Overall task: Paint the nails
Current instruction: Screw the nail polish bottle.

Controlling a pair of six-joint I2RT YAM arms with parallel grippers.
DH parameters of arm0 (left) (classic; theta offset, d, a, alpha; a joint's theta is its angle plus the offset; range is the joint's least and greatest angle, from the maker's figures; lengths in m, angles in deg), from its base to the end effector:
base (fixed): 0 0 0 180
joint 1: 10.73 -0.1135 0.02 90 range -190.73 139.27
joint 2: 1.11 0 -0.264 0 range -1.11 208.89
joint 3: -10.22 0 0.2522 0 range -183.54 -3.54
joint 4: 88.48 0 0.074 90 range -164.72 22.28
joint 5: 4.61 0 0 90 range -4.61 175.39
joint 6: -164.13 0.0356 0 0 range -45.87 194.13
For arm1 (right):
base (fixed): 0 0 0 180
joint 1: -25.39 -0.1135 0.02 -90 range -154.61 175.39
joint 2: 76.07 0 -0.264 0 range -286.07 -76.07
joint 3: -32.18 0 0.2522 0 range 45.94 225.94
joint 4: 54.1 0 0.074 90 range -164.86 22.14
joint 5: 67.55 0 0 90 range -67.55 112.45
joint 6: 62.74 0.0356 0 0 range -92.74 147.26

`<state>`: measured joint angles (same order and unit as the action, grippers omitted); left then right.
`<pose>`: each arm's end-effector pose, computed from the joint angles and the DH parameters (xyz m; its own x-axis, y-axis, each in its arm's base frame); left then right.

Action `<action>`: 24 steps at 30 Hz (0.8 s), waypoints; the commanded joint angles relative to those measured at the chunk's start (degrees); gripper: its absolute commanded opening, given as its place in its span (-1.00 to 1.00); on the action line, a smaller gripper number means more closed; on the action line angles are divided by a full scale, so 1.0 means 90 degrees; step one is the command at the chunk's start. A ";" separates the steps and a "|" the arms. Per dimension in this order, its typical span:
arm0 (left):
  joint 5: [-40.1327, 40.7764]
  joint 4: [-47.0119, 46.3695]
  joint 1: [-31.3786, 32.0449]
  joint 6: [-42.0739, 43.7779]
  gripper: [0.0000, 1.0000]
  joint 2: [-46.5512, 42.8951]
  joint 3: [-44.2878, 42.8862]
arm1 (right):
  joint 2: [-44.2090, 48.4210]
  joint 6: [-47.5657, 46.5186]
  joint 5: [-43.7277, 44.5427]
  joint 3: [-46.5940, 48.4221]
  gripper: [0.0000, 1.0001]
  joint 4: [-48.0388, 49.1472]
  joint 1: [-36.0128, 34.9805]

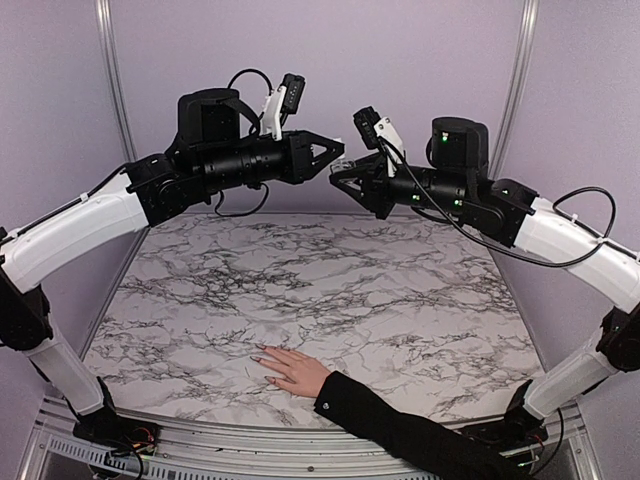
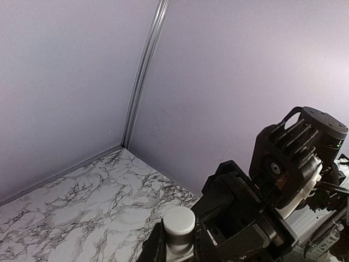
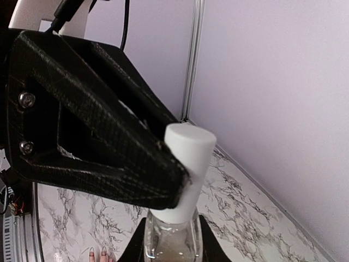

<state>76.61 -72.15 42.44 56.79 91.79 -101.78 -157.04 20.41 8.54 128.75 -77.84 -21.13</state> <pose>0.2239 -0.3080 0.4650 -0.2353 -0.1771 -0.9556 0.8510 0.4375 -0.2907 0.2201 0.2446 0.4267 0.0068 -0.1611 -0.9869 -0.8735 0.4795 -0.0843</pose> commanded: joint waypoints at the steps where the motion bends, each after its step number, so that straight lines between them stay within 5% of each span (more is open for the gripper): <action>1: -0.0903 0.0002 0.0078 0.0056 -1.00 -0.0149 0.0431 | 0.0249 0.0338 -0.0916 0.0439 -1.00 0.0871 0.0190; 24: -0.4924 -0.0197 -0.0296 0.0410 -0.98 0.0092 0.0699 | 0.0399 0.1711 -0.4622 0.0640 -1.00 0.2858 0.0679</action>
<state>45.01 -83.39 38.96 59.44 89.35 -98.19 -156.19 30.75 -28.33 128.75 -68.86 -15.84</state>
